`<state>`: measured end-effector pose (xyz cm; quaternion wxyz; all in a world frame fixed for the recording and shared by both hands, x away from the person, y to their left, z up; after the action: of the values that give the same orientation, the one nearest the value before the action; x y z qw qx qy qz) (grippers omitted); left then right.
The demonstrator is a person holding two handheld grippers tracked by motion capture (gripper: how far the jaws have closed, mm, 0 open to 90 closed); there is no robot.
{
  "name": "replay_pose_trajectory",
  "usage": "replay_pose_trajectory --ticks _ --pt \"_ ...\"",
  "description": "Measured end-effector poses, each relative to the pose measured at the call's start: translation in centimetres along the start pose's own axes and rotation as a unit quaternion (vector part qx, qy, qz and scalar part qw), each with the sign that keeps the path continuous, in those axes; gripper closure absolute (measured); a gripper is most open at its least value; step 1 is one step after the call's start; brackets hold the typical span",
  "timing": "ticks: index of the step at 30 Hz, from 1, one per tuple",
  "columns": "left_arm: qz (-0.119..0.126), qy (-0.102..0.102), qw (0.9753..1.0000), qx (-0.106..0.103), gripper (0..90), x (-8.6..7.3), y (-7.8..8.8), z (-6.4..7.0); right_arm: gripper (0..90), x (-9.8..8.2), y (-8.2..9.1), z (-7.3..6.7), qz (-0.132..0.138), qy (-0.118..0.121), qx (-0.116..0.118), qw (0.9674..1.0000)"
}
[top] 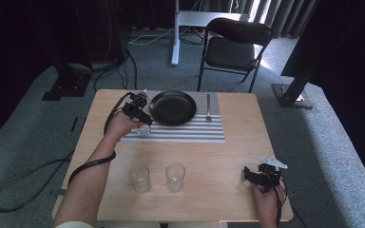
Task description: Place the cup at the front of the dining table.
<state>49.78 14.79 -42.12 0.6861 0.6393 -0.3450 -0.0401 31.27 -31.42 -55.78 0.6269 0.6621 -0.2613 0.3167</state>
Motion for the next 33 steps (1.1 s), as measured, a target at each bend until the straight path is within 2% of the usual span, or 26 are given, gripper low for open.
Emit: replay_pose_trajectory --ticks 8,14,17,20,22,27,29,31,33 --pt "0.0 0.017 0.9999 0.001 29.5 1.0 -1.1 -1.5 12.6 0.0 0.0 0.0 0.0 0.0 0.0 1.0" --pt "-0.002 0.022 0.9998 -0.003 29.5 1.2 -2.0 -2.1 12.6 0.0 0.0 0.0 0.0 0.0 0.0 1.0" --pt "0.008 0.035 0.9992 -0.02 29.5 1.4 -2.5 -2.6 12.6 0.0 0.0 0.0 0.0 0.0 0.0 1.0" --pt "0.012 0.036 0.9991 -0.018 29.5 1.5 -2.8 -2.8 12.6 0.0 0.0 0.0 0.0 0.0 0.0 1.0" --pt "0.004 0.036 0.9993 -0.007 29.5 1.8 -3.5 -2.8 12.5 0.0 0.0 0.0 0.0 0.0 0.0 1.0" --pt "0.001 0.034 0.9994 -0.004 29.5 1.8 -4.4 -2.8 12.6 0.0 0.0 0.0 0.0 0.0 0.0 1.0" --pt "-0.001 0.037 0.9993 0.004 29.5 1.8 -4.9 -3.0 12.6 0.0 0.0 0.0 0.0 0.0 0.0 1.0" --pt "0.004 0.044 0.999 0.003 29.5 1.8 -5.1 -3.1 12.5 0.0 0.0 0.0 0.0 -0.001 0.0 1.0" --pt "0.011 0.043 0.999 0.003 29.4 1.7 -5.2 -3.0 12.6 -0.1 0.1 0.0 0.0 0.001 0.0 1.0"
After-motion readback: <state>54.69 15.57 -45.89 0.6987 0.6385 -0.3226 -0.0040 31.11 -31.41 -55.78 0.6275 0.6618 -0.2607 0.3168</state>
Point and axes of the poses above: each handheld gripper's, and its own axes: y roughly backward along the jaws, x roughly out of its top, z roughly to its right, the point moved 1 cm from there along -y, roughly forward along the jaws, and after that the axes turned 2 degrees about z, right-handed, at the moved point
